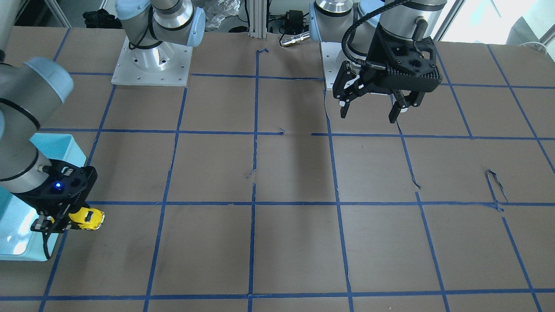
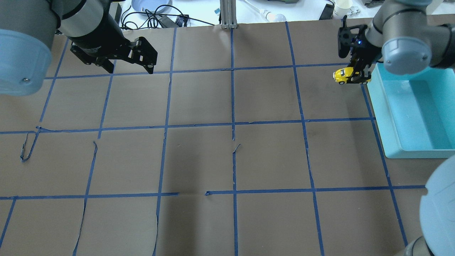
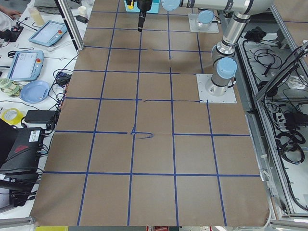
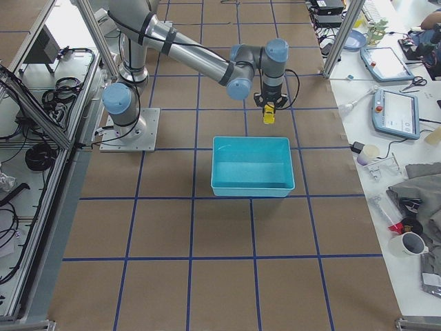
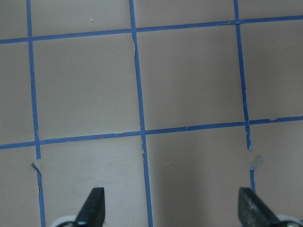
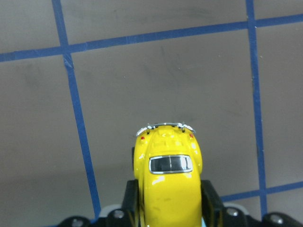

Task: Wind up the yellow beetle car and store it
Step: 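Carry the car over the blue bin and lower it inside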

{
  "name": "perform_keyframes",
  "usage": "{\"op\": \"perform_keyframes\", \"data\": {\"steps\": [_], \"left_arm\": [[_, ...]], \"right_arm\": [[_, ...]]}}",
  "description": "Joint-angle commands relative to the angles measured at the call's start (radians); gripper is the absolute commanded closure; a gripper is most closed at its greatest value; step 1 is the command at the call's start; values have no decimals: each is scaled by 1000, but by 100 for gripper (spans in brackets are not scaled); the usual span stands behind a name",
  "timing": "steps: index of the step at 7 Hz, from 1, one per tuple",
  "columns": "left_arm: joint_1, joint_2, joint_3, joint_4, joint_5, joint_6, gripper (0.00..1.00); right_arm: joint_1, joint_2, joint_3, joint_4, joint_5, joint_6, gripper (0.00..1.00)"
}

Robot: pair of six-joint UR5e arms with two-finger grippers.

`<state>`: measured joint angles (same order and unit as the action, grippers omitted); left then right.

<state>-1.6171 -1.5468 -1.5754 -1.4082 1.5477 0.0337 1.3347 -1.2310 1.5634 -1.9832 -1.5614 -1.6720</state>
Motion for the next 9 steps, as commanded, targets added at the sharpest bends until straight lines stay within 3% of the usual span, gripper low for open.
{"op": "perform_keyframes", "data": {"steps": [1, 2, 3, 6, 9], "left_arm": [[0, 0, 0, 0, 0, 0, 0], [0, 0, 0, -2, 0, 0, 0], [0, 0, 0, -3, 2, 0, 0], [0, 0, 0, -3, 0, 0, 0], [-1, 0, 2, 0, -4, 0, 0]], "right_arm": [[-148, -16, -114, 138, -29, -37, 100], [-266, -18, -91, 147, -26, -136, 100], [-297, -13, -32, 114, -19, -219, 100], [-377, 13, 189, -169, -5, -313, 100], [-387, 63, 280, -284, 41, -376, 100]]}}
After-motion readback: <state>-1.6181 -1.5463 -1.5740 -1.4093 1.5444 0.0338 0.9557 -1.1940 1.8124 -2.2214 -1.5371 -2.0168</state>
